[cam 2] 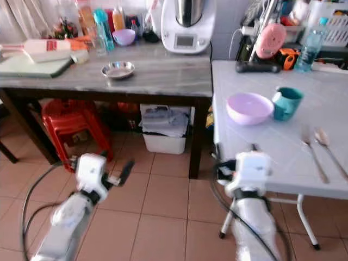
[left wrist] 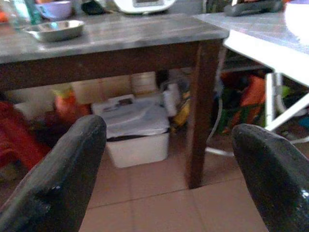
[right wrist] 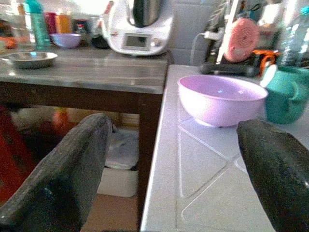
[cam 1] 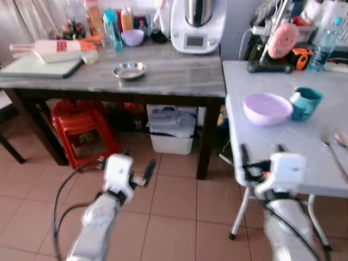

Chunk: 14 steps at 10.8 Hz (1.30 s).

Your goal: Setting the table

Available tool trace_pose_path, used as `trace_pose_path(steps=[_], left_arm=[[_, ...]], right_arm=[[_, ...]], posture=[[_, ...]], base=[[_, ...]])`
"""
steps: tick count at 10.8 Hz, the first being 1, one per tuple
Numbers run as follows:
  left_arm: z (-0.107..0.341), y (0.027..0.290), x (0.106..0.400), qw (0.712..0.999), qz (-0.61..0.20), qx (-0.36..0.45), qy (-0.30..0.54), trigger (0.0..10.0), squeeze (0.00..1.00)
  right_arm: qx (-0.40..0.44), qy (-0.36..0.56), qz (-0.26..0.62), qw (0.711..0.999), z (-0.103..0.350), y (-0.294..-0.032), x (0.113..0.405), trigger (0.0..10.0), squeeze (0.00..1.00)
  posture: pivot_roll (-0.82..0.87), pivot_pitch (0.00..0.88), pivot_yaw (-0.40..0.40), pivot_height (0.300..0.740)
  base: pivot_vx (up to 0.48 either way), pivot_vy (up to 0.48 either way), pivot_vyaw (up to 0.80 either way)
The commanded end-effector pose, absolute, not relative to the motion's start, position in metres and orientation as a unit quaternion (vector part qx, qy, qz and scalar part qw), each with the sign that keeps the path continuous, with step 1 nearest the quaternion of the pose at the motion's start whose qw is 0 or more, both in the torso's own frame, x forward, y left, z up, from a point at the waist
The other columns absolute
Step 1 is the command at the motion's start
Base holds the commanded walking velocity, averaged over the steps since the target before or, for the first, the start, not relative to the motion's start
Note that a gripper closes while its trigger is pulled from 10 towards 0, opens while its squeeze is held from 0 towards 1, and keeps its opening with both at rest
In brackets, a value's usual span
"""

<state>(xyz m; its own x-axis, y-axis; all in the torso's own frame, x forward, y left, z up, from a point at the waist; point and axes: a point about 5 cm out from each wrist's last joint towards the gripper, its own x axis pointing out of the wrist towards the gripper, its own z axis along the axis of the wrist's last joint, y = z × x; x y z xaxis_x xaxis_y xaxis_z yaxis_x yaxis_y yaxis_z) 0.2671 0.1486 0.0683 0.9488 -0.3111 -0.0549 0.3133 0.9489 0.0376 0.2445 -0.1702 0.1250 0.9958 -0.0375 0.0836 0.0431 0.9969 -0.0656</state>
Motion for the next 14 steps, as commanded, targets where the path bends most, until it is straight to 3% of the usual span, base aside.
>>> trace_pose_path(steps=[1, 4, 14], left_arm=[[0.073, 0.146, 0.269, 0.987, -0.16, 0.018, 0.014, 10.0, 0.0], [0.073, 0.145, 0.269, 0.987, -0.162, 0.017, 0.014, 10.0, 0.0], [0.088, 0.138, 0.267, 0.975, -0.216, -0.041, -0.013, 10.0, 0.0]], right_arm=[[-0.039, -0.053, -0.03, 0.997, 0.131, -0.175, 0.245, 10.0, 0.0], [-0.042, -0.052, -0.029, 0.997, 0.131, -0.176, 0.245, 10.0, 0.0], [-0.043, -0.057, -0.03, 0.997, 0.133, -0.175, 0.248, 10.0, 0.0]], posture=[[-0.01, 0.017, 0.053, 0.74], [-0.01, 0.022, 0.05, 0.74], [-0.01, 0.026, 0.05, 0.74]], base=[[0.0, -0.352, 0.0], [0.0, -0.354, 0.0], [0.024, 0.0, -0.04]])
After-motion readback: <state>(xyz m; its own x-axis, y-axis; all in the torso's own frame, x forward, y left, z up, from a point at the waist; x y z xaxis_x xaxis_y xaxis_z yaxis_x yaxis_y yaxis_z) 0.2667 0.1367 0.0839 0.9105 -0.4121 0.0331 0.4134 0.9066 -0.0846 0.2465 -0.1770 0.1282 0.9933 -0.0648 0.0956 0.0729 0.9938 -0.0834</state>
